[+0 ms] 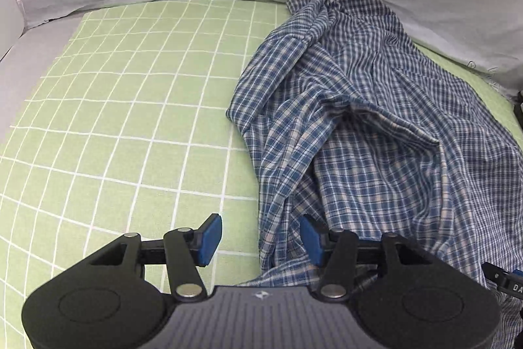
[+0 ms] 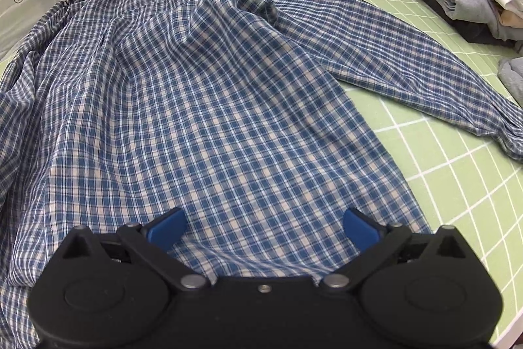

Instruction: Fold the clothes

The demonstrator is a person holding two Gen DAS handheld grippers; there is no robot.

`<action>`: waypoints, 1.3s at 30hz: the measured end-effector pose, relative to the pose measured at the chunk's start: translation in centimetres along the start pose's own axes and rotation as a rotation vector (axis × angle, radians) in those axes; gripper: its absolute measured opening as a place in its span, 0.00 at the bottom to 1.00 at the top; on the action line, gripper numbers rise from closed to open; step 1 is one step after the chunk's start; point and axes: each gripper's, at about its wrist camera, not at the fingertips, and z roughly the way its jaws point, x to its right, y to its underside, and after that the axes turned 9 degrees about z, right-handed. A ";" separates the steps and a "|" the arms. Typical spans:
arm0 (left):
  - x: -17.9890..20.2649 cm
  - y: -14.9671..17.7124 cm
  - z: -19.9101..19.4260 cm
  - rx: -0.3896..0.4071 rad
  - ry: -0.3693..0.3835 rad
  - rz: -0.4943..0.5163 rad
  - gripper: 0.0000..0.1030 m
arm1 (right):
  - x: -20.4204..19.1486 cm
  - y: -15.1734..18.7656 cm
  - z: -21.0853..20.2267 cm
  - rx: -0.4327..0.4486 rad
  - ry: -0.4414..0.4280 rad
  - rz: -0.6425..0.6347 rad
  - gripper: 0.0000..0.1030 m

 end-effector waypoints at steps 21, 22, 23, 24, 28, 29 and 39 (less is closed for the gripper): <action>-9.5 -4.9 -8.5 0.347 -0.422 0.087 0.04 | -0.4 1.3 -0.3 0.074 0.063 0.131 1.00; -9.3 -5.0 -8.9 0.372 -0.421 0.090 0.04 | -0.4 1.3 -0.3 0.076 0.065 0.136 1.00; -8.8 -5.0 -9.1 0.399 -0.419 0.109 0.04 | -0.4 1.3 -0.3 0.078 0.068 0.139 1.00; -8.0 -4.8 -9.2 0.424 -0.414 0.147 0.04 | -0.4 1.3 -0.3 0.078 0.069 0.141 1.00; -3.8 -3.1 -7.3 0.393 -0.311 0.317 0.05 | -0.5 1.3 -0.4 0.079 0.074 0.148 1.00; -3.0 -2.5 -6.5 0.368 -0.259 0.324 0.05 | -0.5 1.3 -0.4 0.079 0.075 0.150 1.00; -1.1 1.3 -1.1 0.140 0.018 0.179 0.25 | -0.7 1.4 -0.5 0.080 0.075 0.146 1.00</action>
